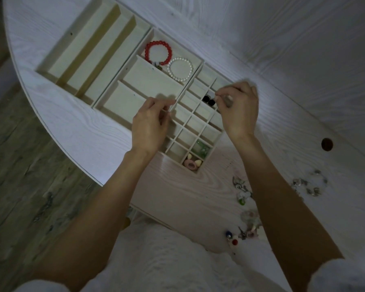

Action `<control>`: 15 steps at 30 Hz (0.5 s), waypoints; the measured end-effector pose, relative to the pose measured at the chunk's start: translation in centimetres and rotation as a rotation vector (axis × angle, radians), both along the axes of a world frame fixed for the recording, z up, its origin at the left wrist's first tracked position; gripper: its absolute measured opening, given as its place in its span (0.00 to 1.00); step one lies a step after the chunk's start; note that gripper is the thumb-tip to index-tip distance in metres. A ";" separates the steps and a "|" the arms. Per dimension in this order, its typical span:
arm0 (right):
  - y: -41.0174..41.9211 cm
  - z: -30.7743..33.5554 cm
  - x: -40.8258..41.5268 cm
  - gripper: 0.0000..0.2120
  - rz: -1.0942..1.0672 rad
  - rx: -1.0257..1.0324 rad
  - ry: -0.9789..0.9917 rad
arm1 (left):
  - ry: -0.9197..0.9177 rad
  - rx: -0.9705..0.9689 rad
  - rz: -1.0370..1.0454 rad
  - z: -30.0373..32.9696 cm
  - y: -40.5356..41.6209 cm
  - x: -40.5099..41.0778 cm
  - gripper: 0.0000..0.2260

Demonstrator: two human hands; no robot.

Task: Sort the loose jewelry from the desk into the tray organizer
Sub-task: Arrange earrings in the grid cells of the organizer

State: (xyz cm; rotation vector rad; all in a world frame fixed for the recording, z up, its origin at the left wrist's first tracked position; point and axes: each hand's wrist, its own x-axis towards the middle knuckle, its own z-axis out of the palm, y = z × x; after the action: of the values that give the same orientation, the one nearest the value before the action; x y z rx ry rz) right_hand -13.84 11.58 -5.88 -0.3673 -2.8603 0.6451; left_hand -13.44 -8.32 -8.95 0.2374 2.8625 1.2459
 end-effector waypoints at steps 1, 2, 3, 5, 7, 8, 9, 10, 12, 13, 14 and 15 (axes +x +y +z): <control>0.5 0.4 0.8 0.06 0.021 -0.015 0.028 | 0.001 0.004 0.001 -0.1 0.1 0.1 0.12; 1.0 0.6 1.8 0.07 0.027 -0.016 0.062 | 0.005 0.009 0.005 -0.2 0.1 0.1 0.12; 1.8 0.7 3.1 0.07 0.005 -0.006 0.089 | 0.011 0.017 0.006 -0.3 0.1 0.2 0.12; 3.9 0.3 6.2 0.09 -0.119 0.006 0.064 | 0.025 0.031 0.007 -0.4 0.1 0.4 0.13; 5.8 -0.6 8.8 0.10 -0.278 -0.037 -0.074 | 0.037 0.028 0.017 -0.4 0.2 0.4 0.13; 6.5 -1.2 9.5 0.11 -0.333 -0.070 -0.139 | 0.039 0.023 0.020 -0.3 0.2 0.4 0.14; 6.9 -1.6 9.9 0.12 -0.353 -0.100 -0.171 | 0.037 0.019 0.020 -0.3 0.2 0.4 0.14; 7.1 -1.7 10.0 0.12 -0.344 -0.129 -0.175 | 0.034 0.015 0.018 -0.2 0.3 0.4 0.14; 6.7 -1.7 9.6 0.13 -0.292 -0.168 -0.149 | 0.027 0.006 0.013 0.0 0.2 0.4 0.14; 6.5 -1.8 9.1 0.13 -0.266 -0.178 -0.136 | 0.025 0.003 0.014 0.1 0.2 0.3 0.14; 6.4 -1.8 8.7 0.12 -0.249 -0.182 -0.132 | 0.024 -0.002 0.012 0.2 0.2 0.3 0.13; 6.3 -2.0 8.2 0.11 -0.238 -0.176 -0.142 | 0.020 -0.007 0.012 0.3 0.2 0.3 0.13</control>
State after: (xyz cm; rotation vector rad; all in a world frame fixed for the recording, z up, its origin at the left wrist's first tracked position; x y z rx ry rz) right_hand -5.65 17.86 -7.85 -0.7972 -2.8325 0.8561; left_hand -13.16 -8.15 -8.67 0.2340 2.8895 1.2428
